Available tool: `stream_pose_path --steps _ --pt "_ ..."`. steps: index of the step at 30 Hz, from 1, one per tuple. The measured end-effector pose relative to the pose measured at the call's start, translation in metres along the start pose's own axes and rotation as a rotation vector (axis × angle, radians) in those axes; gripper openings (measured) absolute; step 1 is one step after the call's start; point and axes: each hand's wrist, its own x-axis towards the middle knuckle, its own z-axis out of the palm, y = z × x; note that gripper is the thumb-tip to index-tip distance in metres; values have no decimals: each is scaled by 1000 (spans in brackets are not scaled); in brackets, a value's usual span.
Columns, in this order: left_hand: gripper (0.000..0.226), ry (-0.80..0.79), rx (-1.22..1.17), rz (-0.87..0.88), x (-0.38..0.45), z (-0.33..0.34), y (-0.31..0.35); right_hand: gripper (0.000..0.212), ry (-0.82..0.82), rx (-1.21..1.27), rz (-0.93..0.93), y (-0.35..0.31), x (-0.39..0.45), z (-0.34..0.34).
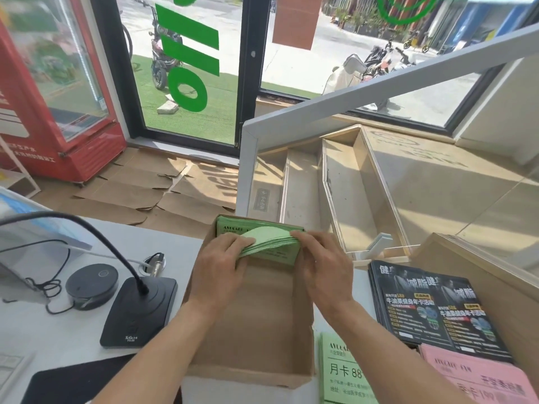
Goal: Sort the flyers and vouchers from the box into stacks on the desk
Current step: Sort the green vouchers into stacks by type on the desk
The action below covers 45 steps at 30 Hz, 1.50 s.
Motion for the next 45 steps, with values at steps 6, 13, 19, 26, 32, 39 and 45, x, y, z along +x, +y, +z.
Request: stream_pose_path --steps 6,13,19,26,32,39,45 --pt "20 -72 -265 217 -27 -38 96 35 -87 234 125 35 -59 -132" --pt "22 -341 -432 202 -125 -3 171 48 -185 340 354 66 -193 -210" --pt "25 -485 -392 48 -185 8 172 49 -343 343 502 82 -261 -202" --pt "53 -551 -572 -492 -209 0 174 49 -369 372 622 85 -276 -204" --pt "41 -496 -607 -608 -210 -4 190 31 -293 405 712 86 -277 -207" --pt "33 -574 -558 -653 -214 -5 196 47 -367 439 801 85 -274 -205" --pt "57 -475 -424 -629 -164 35 205 63 -289 341 852 108 -210 -184"
